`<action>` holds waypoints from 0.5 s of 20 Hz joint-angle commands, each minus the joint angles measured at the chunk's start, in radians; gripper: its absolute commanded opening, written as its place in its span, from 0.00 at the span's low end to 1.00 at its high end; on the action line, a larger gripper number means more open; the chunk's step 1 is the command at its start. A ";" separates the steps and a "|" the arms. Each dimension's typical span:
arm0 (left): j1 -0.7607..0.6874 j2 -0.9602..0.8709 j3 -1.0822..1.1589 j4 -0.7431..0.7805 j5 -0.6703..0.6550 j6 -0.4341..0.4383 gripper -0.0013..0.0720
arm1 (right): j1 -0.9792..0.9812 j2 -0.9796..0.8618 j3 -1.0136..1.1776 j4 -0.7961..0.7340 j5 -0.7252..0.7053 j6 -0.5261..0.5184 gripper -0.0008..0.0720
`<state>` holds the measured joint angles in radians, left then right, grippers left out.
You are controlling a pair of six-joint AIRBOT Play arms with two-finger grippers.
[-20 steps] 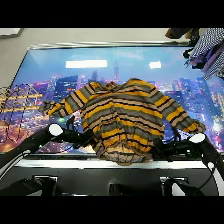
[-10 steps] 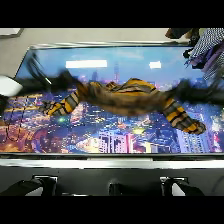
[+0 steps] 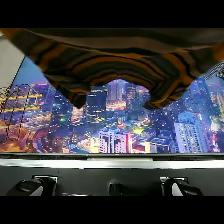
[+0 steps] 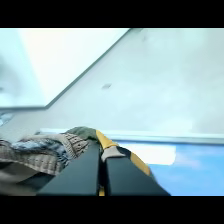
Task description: Fold the clothes and pants, and hang the long-sleeved shirts on hangers.
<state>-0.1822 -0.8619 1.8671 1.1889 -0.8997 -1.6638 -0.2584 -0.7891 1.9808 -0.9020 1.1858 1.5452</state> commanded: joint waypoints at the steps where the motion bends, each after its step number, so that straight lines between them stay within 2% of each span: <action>1: 0.002 0.105 0.023 0.104 -0.036 -0.082 0.04 | -0.001 0.103 0.045 -0.211 -0.008 0.092 0.05; 4: 0.002 0.100 0.020 0.115 -0.096 -0.104 0.04 | -0.001 0.086 0.045 -0.246 -0.006 0.093 0.05; 5: 0.002 0.080 0.020 0.132 -0.121 -0.137 0.04 | -0.001 0.065 0.045 -0.242 -0.003 0.094 0.05; 10: 0.002 -0.111 0.020 0.158 -0.237 -0.163 0.04 | 0.000 -0.143 0.045 -0.140 0.109 0.175 0.05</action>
<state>-0.1818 -0.8799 1.8858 1.3247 -1.0584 -1.8042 -0.2584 -0.8295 2.0243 -1.0927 1.2236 1.6695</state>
